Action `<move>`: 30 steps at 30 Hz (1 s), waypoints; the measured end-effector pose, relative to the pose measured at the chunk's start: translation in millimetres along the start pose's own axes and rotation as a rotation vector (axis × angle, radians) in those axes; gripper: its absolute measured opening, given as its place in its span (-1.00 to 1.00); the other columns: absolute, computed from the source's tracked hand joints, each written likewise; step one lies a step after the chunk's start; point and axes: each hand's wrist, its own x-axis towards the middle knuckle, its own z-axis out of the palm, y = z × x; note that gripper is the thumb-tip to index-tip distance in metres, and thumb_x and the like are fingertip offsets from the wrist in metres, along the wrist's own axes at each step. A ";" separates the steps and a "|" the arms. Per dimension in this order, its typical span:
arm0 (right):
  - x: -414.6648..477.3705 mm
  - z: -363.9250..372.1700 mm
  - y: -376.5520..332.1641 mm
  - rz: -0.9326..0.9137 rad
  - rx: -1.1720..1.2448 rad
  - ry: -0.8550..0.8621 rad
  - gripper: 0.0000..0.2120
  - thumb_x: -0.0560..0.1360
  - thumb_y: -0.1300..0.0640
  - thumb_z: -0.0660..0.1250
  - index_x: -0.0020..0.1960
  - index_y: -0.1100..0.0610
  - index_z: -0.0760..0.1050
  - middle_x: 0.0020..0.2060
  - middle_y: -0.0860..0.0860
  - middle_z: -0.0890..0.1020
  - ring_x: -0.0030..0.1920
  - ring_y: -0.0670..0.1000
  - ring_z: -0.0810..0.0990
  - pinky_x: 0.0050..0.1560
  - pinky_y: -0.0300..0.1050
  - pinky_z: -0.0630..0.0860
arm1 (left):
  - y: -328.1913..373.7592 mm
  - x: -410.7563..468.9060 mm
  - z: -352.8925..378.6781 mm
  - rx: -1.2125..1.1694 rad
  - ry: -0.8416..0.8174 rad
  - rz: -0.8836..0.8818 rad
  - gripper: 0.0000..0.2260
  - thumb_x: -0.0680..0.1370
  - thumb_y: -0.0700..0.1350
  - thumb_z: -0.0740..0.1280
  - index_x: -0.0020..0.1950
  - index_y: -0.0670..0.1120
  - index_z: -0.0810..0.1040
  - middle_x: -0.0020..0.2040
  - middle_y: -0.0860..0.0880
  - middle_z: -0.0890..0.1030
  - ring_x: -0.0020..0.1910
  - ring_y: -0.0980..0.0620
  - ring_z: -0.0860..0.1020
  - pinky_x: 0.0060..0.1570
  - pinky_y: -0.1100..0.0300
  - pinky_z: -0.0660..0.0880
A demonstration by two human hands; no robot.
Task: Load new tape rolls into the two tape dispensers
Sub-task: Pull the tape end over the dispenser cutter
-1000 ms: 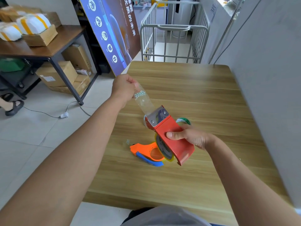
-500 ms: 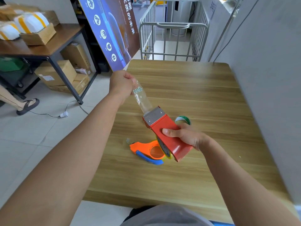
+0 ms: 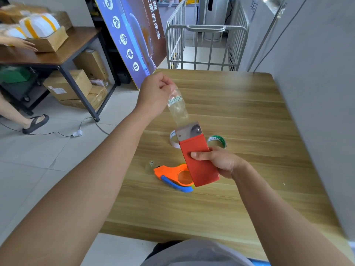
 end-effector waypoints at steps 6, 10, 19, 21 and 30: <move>0.0 6.0 6.5 -0.054 0.107 -0.133 -0.72 0.41 0.14 0.43 0.09 0.17 0.56 -0.11 0.12 0.71 -0.10 0.10 0.70 0.05 0.04 0.62 | 9.7 -2.9 1.1 -0.008 0.009 0.041 -0.75 0.48 -0.31 0.23 -0.29 0.02 0.44 -0.39 0.05 0.54 -0.48 0.21 0.47 -0.29 0.21 0.46; -2.3 6.6 2.7 -0.060 -0.005 -0.044 -0.69 0.41 -0.06 0.41 0.01 0.15 0.59 -0.15 0.10 0.72 -0.14 0.09 0.69 0.05 0.03 0.60 | 7.7 -6.0 0.9 0.009 0.001 0.040 -0.77 0.48 -0.32 0.23 -0.28 -0.01 0.45 -0.39 0.06 0.53 -0.47 0.19 0.46 -0.29 0.20 0.45; -2.1 11.8 -5.1 -0.108 -0.157 0.146 -0.67 0.47 -0.13 0.37 0.04 0.11 0.60 -0.08 0.05 0.70 -0.04 0.06 0.66 0.18 0.05 0.53 | 2.7 -10.5 -3.4 -0.004 0.011 0.026 -0.74 0.50 -0.31 0.23 -0.30 0.01 0.45 -0.38 0.01 0.54 -0.32 0.01 0.57 -0.32 0.20 0.54; -1.9 12.6 -5.8 -0.087 -0.166 0.143 -0.69 0.46 -0.14 0.38 0.01 0.09 0.61 -0.07 0.05 0.71 -0.03 0.07 0.67 0.17 0.04 0.54 | 3.8 -14.3 -3.0 -0.003 -0.017 0.047 -0.76 0.49 -0.31 0.24 -0.29 0.00 0.46 -0.39 0.04 0.56 -0.32 0.07 0.58 -0.28 0.19 0.51; 12.1 11.5 -14.2 -0.046 -0.038 0.415 -0.67 0.40 -0.18 0.42 -0.08 0.09 0.59 -0.09 0.05 0.69 -0.07 0.08 0.65 0.08 -0.02 0.55 | -5.9 -56.8 29.6 0.233 -0.319 0.193 -0.85 0.49 -0.19 0.32 0.05 -0.08 0.50 -0.14 0.00 0.69 -0.21 0.08 0.56 -0.18 0.32 0.40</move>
